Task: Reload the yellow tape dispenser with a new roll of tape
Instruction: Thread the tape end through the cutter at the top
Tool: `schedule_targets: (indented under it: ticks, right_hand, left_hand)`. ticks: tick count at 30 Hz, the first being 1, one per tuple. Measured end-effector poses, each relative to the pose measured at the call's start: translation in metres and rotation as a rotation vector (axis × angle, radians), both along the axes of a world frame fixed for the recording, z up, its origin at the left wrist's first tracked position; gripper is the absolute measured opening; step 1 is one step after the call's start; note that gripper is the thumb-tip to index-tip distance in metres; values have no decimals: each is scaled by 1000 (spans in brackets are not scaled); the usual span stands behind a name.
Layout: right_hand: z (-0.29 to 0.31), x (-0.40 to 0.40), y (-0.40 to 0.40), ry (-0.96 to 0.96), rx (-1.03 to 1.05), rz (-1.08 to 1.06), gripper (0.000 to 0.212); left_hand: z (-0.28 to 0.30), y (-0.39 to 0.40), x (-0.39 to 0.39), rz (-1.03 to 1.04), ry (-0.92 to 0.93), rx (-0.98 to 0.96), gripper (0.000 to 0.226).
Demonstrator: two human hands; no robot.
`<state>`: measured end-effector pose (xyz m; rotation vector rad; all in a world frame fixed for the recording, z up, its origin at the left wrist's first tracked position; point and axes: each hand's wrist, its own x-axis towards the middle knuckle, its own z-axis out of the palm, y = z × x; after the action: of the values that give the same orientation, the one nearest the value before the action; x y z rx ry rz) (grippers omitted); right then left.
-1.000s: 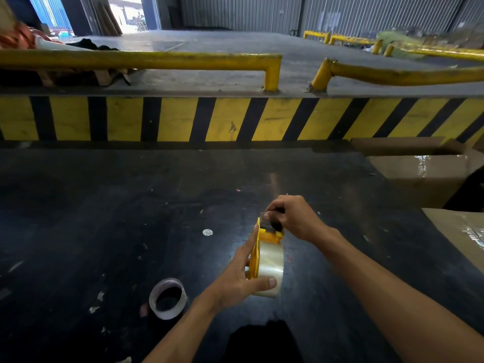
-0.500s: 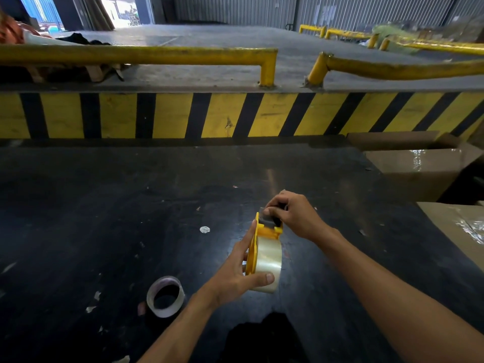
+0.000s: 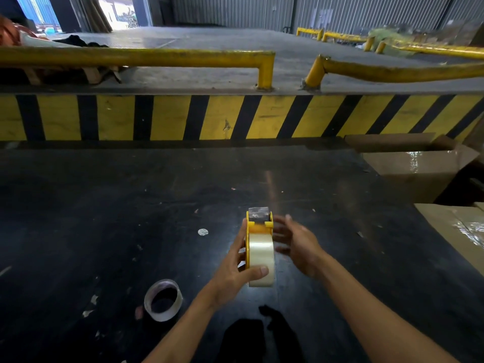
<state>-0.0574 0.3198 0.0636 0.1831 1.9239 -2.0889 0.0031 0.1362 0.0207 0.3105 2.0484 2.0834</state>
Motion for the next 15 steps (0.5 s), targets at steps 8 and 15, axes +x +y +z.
schedule_targets:
  ticks: [8, 15]
  right_hand:
    - [-37, 26, -13, -147, -403, 140, 43]
    - [-42, 40, -8, -116, -493, 250, 42]
  left_hand:
    - [8, -23, -9, -69, -205, 316, 98]
    - [11, -61, -15, -26, -254, 218, 98]
